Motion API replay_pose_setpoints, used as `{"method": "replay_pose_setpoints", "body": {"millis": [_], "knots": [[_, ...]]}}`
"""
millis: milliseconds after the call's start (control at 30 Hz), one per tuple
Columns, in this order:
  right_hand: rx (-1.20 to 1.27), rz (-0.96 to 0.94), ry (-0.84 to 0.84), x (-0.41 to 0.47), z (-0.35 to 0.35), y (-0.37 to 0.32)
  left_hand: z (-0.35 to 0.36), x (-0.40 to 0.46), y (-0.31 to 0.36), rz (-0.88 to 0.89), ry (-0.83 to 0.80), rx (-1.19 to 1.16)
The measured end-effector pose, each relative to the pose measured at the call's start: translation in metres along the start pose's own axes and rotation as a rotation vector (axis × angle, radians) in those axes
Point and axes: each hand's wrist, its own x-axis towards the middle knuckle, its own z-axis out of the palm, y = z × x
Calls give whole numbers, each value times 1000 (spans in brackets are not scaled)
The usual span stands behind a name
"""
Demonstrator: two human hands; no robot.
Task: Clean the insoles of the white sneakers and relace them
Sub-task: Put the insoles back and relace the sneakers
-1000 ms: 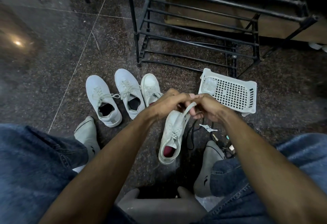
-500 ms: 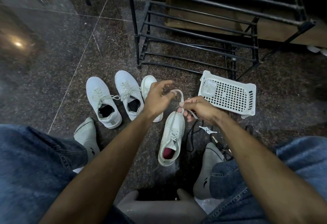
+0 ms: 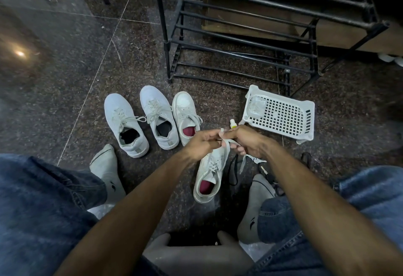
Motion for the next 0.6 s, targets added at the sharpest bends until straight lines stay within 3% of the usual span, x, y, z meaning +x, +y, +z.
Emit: {"method": "replay_pose_setpoints", "body": {"millis": [100,200,300,367,433,600], "knots": [[-5,-49,-28,-1,-3,1,-11,6,-2,26,114,77],[-43,-57,193,5,-10,6,-30,9,-9,-36,309,285],[-165,36,494,14,-29,25,-58,5,-30,-233,512,366],[-217,125,620,19,-43,43,-78,-3,-49,-422,560,451],[-356,227,726,18,-52,58,-89,-12,-62,-554,560,580],[-698,355,869,10,-49,82,-95,-22,-97,-717,698,458]]}}
